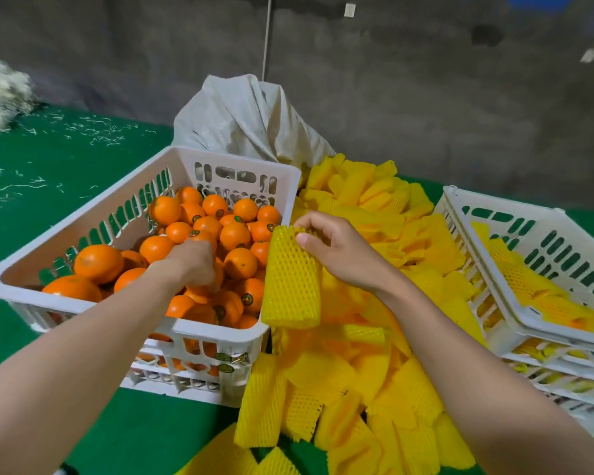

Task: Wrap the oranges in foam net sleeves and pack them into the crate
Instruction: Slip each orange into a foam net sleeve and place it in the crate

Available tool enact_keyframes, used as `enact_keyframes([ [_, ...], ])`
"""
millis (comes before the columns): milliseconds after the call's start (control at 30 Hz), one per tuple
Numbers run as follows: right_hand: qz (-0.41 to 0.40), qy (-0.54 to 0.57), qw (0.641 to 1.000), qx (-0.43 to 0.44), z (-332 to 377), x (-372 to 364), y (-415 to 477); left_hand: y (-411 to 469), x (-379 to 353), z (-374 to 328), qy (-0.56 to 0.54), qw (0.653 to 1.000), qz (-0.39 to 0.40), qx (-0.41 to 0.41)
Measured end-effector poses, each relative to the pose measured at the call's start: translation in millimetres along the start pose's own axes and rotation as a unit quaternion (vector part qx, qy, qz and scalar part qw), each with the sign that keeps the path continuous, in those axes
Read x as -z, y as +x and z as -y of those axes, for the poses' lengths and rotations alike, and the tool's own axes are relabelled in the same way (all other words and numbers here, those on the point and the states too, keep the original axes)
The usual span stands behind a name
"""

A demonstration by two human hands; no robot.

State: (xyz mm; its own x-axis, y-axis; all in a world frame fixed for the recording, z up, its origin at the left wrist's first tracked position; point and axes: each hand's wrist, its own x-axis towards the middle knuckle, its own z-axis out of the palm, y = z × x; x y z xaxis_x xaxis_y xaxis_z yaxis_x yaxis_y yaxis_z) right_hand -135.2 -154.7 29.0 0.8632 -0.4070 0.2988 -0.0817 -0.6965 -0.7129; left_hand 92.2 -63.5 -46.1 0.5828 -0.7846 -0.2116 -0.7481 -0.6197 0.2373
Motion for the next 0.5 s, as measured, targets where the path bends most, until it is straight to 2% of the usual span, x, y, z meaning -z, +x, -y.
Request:
enact_keyframes([
  [33, 0.001, 0.006, 1.0, -0.006, -1.3, 1.8, -3.0, -2.0, 0.6, -2.1, -0.026, 0.999, -0.036, -0.027],
  [100, 0.004, 0.041, 0.999, -0.028, -3.4, 5.5, -9.4, -6.5, 3.7, -8.8, -0.2, 0.974, -0.064, -0.087],
  [167, 0.007, 0.096, 0.993, -0.062, -4.5, 9.1, -16.4, -19.7, 12.7, -20.2, -0.42, 0.898, -0.021, -0.131],
  [233, -0.001, 0.159, 0.983, -0.095, -5.6, 13.5, -23.9, -38.0, 19.1, -39.4, -0.548, 0.817, 0.018, -0.177],
  [300, -0.013, 0.23, 0.966, -0.113, -7.2, 17.1, -31.4, -53.2, 25.1, -60.6, -0.625, 0.754, 0.047, -0.197],
  [333, -0.018, 0.258, 0.959, -0.118, -7.7, 18.2, -34.7, -61.0, 28.5, -71.2, -0.646, 0.733, 0.057, -0.202],
  [500, -0.02, 0.353, 0.926, -0.13, -9.0, 25.6, -49.8, -83.2, 28.8, -116.0, -0.704, 0.677, 0.115, -0.18],
])
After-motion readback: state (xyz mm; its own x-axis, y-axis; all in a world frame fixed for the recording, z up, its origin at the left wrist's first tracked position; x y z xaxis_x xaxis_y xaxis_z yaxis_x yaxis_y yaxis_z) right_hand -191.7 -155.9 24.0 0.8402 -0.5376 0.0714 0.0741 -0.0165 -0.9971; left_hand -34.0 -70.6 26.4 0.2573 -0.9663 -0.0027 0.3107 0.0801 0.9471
